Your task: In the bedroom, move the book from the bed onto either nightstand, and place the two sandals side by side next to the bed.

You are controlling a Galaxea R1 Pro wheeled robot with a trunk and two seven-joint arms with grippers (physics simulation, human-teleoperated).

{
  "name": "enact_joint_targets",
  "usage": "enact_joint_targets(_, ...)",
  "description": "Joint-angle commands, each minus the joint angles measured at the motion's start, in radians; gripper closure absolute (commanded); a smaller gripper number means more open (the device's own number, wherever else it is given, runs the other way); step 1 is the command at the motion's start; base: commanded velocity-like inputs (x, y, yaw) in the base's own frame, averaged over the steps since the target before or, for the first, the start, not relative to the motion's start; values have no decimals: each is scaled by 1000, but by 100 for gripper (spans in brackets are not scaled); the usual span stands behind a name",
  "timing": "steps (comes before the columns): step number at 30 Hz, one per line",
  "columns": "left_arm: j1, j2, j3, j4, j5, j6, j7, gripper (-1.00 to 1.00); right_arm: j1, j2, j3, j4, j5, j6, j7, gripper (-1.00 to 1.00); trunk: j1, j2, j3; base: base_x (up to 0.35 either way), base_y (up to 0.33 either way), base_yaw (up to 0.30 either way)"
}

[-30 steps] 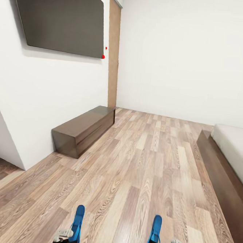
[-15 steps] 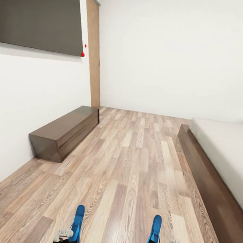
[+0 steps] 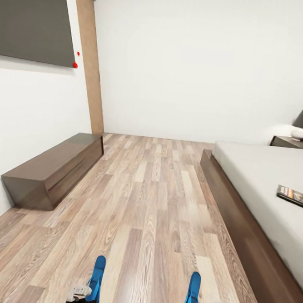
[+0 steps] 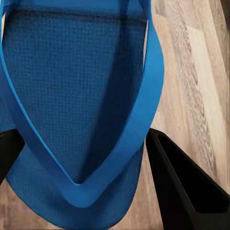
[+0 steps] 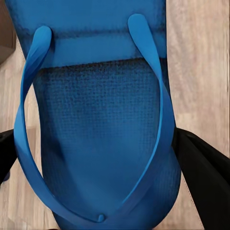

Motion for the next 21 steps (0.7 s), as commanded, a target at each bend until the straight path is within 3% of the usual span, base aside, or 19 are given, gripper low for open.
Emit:
enact_joint_targets(1, 0, 0, 7, 1, -2, -2, -6, 100, -1, 1, -5, 0, -6, 11, 4, 100, 0, 0, -1, 0, 0, -300)
enact_joint_targets(21, 0, -19, 9, 1, -2, -2, -6, 100, -1, 5, -5, 2, -6, 11, 3, 100, 0, 0, -1, 0, 0, -300)
